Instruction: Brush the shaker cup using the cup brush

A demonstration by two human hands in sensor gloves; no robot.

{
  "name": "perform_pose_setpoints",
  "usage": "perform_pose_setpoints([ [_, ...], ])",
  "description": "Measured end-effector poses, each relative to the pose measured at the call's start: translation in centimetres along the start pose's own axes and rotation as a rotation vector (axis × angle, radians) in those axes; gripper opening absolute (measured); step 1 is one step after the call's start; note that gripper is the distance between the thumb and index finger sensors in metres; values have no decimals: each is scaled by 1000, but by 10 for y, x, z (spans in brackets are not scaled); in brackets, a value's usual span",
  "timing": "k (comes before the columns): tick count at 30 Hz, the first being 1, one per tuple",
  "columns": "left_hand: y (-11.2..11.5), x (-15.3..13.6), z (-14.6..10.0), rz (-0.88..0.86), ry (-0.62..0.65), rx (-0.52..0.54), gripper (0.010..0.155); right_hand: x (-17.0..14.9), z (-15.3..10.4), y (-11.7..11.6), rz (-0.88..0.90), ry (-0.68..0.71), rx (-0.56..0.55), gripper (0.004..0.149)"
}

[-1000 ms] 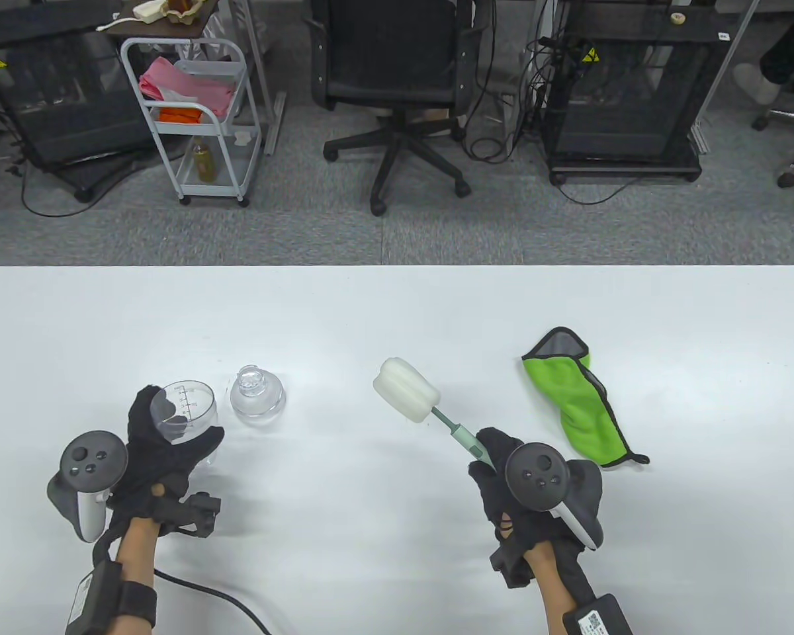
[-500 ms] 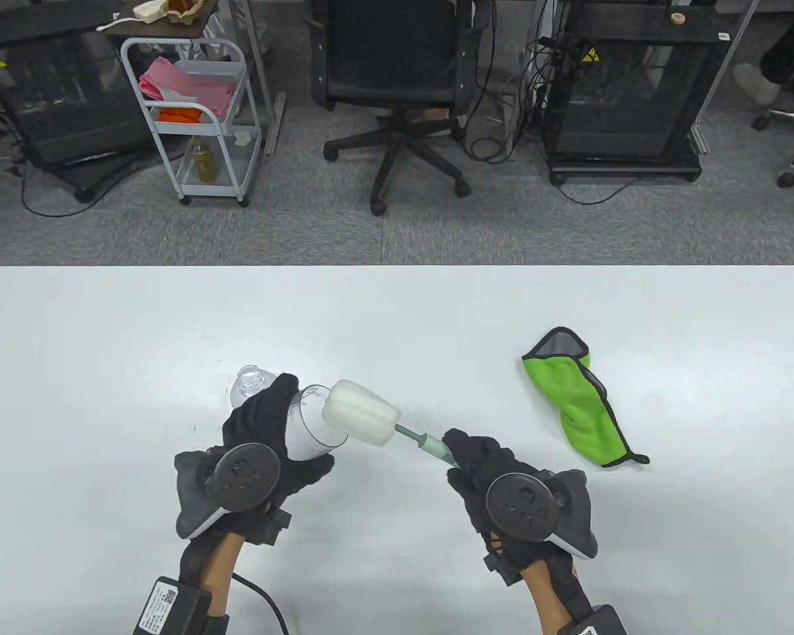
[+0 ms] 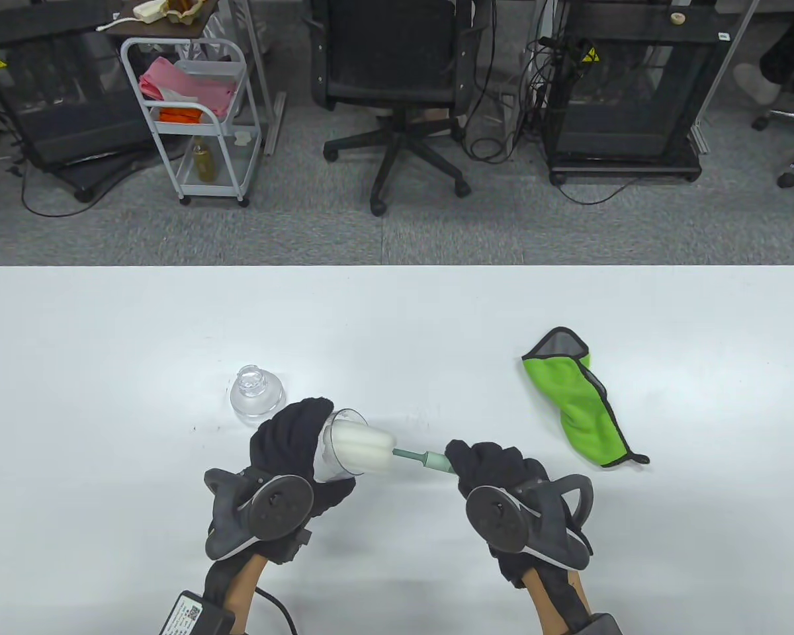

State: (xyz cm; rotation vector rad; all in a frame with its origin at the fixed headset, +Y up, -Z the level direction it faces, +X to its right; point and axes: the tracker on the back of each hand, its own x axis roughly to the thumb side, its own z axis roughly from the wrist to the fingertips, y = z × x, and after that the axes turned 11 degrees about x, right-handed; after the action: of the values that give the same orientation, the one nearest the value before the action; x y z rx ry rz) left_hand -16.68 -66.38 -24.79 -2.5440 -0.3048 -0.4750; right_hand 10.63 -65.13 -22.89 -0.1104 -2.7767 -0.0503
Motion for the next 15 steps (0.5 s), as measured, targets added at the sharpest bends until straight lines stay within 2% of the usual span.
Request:
perform_pose_setpoints([
  [5, 11, 26, -1, 158, 187, -71, 113, 16, 6, -10, -109, 51, 71, 55],
  [7, 13, 35, 1, 151, 214, -75, 113, 23, 8, -11, -113, 54, 103, 55],
  [10, 12, 45, 3, 202, 246, -52, 113, 28, 10, -11, -104, 70, 75, 55],
  [12, 13, 46, 1, 227, 270, -54, 113, 24, 11, -11, -60, 72, 98, 54],
  [15, 18, 47, -2, 145, 301, -100, 112, 15, 13, -16, 76, 34, 120, 52],
])
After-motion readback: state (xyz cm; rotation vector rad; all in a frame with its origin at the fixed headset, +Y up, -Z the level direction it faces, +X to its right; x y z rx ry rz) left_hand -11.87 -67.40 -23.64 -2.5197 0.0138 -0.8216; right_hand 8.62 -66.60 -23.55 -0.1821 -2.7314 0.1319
